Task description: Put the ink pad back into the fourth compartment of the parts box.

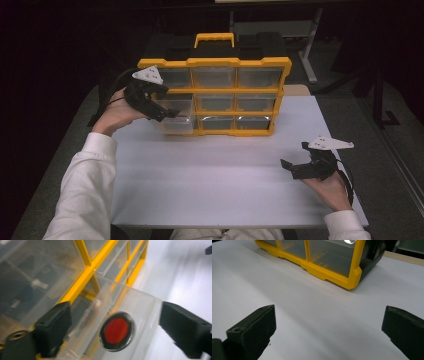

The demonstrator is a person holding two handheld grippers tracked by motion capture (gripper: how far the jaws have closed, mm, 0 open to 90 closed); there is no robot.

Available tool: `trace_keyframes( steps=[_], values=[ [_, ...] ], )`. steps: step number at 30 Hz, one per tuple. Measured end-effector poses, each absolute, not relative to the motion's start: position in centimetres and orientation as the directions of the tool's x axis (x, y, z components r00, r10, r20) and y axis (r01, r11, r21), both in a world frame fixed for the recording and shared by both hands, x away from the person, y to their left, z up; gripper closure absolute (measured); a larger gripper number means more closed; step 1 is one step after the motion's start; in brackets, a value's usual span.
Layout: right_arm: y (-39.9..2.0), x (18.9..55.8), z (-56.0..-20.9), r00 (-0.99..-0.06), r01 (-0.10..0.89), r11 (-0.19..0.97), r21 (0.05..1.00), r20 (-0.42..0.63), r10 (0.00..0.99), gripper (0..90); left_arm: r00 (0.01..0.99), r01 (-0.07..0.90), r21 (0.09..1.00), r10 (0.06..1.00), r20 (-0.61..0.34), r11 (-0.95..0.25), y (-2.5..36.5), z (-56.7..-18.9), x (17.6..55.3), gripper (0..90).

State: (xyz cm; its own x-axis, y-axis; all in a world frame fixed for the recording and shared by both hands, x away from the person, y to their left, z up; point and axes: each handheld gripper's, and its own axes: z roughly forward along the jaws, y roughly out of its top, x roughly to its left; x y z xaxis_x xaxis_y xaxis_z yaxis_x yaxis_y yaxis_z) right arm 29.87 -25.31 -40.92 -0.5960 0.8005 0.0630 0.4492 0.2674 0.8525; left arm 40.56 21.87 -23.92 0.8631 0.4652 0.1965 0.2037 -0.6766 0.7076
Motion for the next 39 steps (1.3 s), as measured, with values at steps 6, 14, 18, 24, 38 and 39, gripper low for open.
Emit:
trace_keyframes(
  steps=[6, 14, 18, 24, 38, 39],
  values=[
    [-25.3, 29.8, -40.8, -0.594, 0.45, 0.262, 0.854, 0.067, 0.801, 0.0, 0.863, 0.187, 0.747, 0.469, 0.185, -0.639, 22.5, -23.3, 39.8, 0.0],
    [-25.4, 29.8, -40.8, -0.591, 0.45, 0.257, 0.855, 0.07, 0.803, 0.0, 0.866, 0.144, 0.772, 0.456, 0.203, -0.618, 22.6, -23.5, 38.2, 0.0],
    [-25.5, 29.8, -40.8, -0.592, 0.448, 0.256, 0.856, 0.07, 0.803, 0.0, 0.864, 0.136, 0.788, 0.461, 0.203, -0.6, 22.6, -23.7, 37.6, 0.0],
    [-25.6, 29.8, -40.7, -0.591, 0.446, 0.25, 0.859, 0.074, 0.803, 0.0, 0.851, 0.144, 0.822, 0.493, 0.181, -0.551, 23.0, -24.4, 36.9, 0.0],
    [-25.6, 29.7, -40.7, -0.591, 0.441, 0.248, 0.862, 0.071, 0.803, 0.0, 0.827, 0.173, 0.866, 0.547, 0.131, -0.47, 24.7, -25.8, 35.6, 0.0],
    [-25.6, 29.7, -40.7, -0.59, 0.441, 0.249, 0.862, 0.07, 0.804, 0.0, 0.825, 0.172, 0.866, 0.549, 0.135, -0.47, 24.8, -25.9, 35.5, 0.0]
  ],
)
